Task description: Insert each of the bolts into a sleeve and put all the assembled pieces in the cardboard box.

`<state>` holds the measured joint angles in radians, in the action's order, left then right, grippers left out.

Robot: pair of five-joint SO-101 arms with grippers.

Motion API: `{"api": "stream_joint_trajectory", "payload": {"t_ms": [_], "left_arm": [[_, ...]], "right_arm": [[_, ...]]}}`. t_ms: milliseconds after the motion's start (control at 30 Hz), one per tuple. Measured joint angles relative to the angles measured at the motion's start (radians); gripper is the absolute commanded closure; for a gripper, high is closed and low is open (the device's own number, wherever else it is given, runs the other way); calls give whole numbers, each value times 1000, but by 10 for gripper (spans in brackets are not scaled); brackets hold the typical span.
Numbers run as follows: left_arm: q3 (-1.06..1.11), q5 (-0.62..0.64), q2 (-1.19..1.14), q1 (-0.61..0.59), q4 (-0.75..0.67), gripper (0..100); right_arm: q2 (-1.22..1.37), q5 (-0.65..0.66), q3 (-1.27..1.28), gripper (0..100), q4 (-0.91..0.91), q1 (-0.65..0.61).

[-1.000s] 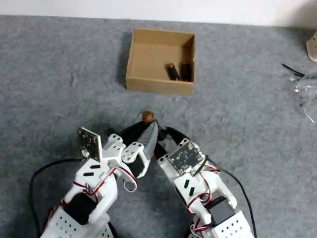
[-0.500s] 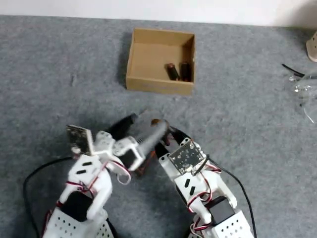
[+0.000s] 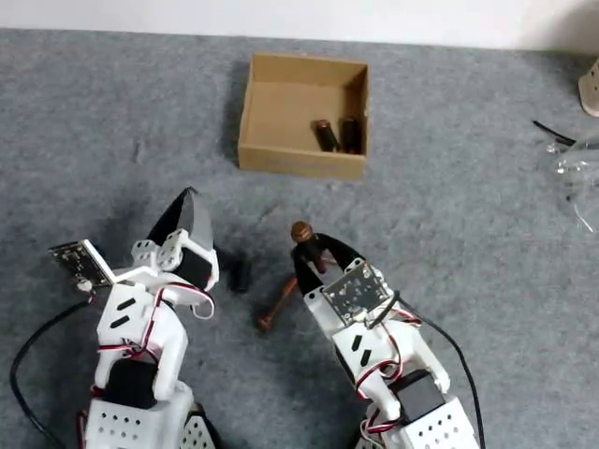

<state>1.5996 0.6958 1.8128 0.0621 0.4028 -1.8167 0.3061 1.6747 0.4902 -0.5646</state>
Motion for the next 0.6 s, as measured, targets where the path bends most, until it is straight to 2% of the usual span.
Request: {"api": "stream_joint_trajectory", "payload": {"t_ms": [100, 367, 600], "left_arm": [[0, -140, 0, -5, 3, 994], [5, -686, 0, -5, 121, 994], [74, -753, 0, -5, 29, 993]], "right_arm": [[0, 0, 0, 994, 0, 0], [0, 0, 0, 994, -40, 107], [0, 0, 0, 994, -44, 144]]}}
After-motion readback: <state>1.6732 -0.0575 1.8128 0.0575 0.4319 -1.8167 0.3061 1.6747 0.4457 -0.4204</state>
